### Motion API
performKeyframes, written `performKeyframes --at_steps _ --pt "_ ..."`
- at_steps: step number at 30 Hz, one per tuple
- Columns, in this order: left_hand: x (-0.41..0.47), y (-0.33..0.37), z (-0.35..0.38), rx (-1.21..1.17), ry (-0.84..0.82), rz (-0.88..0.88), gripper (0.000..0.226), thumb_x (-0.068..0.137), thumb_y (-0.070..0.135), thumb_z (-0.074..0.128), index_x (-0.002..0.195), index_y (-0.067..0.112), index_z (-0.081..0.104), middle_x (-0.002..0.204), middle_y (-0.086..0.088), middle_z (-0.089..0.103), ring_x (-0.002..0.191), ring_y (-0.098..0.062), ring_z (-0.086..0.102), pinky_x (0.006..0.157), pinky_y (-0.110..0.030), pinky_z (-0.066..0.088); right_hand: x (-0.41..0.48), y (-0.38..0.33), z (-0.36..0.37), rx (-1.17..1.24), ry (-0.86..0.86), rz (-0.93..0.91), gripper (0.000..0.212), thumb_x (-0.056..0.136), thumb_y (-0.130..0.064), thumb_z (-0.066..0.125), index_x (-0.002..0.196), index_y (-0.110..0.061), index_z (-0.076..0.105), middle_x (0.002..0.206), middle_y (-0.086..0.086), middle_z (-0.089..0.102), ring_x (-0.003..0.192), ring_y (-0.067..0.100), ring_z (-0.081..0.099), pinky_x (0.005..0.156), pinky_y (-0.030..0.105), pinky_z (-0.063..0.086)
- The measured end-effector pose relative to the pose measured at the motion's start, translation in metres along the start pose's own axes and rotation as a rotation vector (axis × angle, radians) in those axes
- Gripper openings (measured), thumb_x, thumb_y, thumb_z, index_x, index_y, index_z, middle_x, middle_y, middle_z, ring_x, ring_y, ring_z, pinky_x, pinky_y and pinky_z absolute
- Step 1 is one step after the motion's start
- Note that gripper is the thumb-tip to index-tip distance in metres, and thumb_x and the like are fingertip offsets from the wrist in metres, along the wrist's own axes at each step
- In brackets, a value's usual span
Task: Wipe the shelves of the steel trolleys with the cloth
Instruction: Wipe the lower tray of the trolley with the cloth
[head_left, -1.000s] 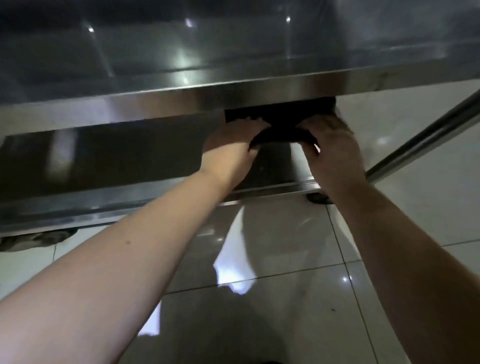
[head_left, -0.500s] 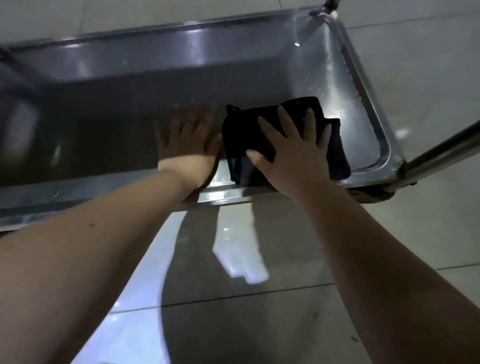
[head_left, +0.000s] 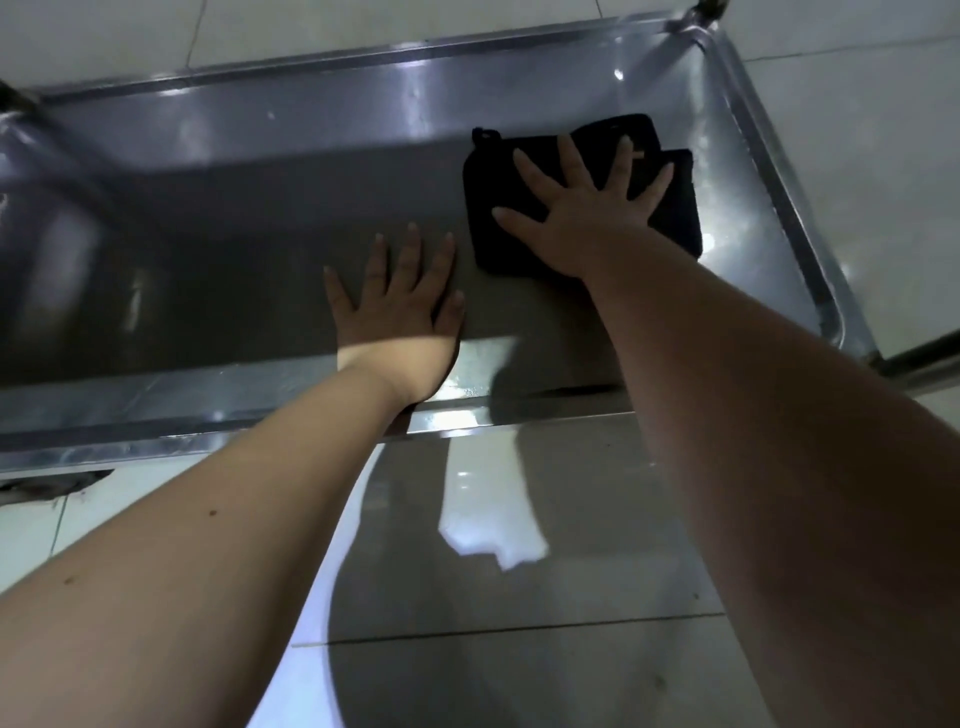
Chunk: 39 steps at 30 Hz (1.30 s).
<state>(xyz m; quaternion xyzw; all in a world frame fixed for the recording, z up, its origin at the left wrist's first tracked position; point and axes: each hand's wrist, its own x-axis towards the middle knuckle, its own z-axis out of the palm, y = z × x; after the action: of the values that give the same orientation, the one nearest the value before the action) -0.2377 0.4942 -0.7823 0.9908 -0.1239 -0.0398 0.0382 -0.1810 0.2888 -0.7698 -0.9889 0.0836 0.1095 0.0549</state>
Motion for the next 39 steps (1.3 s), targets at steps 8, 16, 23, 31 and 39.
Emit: performKeyframes --at_steps 8,16,23,31,39 --pt "0.002 0.002 0.002 0.010 -0.015 -0.014 0.057 0.101 0.048 0.019 0.152 0.045 -0.006 0.164 0.008 -0.011 0.150 -0.026 -0.011 0.111 -0.069 -0.007 -0.114 0.002 0.034 0.009 0.107 -0.062 0.074 0.075 -0.086 0.003 0.143 -0.061 -0.011 0.162 -0.014 -0.013 0.145 0.043 -0.017 0.105 0.071 -0.015" --pt "-0.001 -0.004 0.002 -0.035 0.014 -0.002 0.056 0.099 0.052 0.021 0.150 0.051 -0.002 0.164 0.011 -0.006 0.150 -0.025 -0.008 0.113 -0.065 -0.007 -0.119 0.086 0.021 -0.020 0.105 -0.002 0.076 0.070 -0.091 0.007 0.140 -0.066 -0.009 0.160 -0.024 -0.011 0.148 0.033 -0.012 0.113 0.066 -0.007" --pt "-0.001 -0.002 0.006 0.010 0.011 0.000 0.056 0.099 0.049 0.017 0.151 0.049 -0.005 0.164 0.009 -0.008 0.150 -0.027 -0.008 0.111 -0.068 -0.006 -0.127 0.065 0.023 -0.029 0.071 0.196 0.080 0.071 -0.089 0.002 0.145 -0.058 -0.009 0.162 -0.016 -0.013 0.146 0.043 -0.014 0.110 0.070 -0.007" --pt "-0.005 -0.010 0.001 -0.021 -0.003 -0.007 0.055 0.098 0.048 0.016 0.150 0.052 -0.001 0.164 0.012 -0.007 0.150 -0.025 -0.008 0.113 -0.066 -0.006 -0.152 -0.004 0.035 0.042 0.055 -0.057 0.075 0.076 -0.085 0.009 0.144 -0.059 -0.010 0.161 -0.021 -0.013 0.146 0.037 -0.020 0.110 0.067 -0.013" --pt "-0.005 -0.009 0.003 -0.015 0.014 0.004 0.055 0.098 0.051 0.015 0.150 0.051 -0.003 0.164 0.011 -0.005 0.150 -0.027 -0.006 0.112 -0.067 -0.005 -0.165 0.085 0.025 -0.006 0.011 0.151 0.073 0.076 -0.085 0.008 0.142 -0.062 -0.013 0.160 -0.021 -0.014 0.147 0.033 -0.017 0.115 0.061 -0.008"
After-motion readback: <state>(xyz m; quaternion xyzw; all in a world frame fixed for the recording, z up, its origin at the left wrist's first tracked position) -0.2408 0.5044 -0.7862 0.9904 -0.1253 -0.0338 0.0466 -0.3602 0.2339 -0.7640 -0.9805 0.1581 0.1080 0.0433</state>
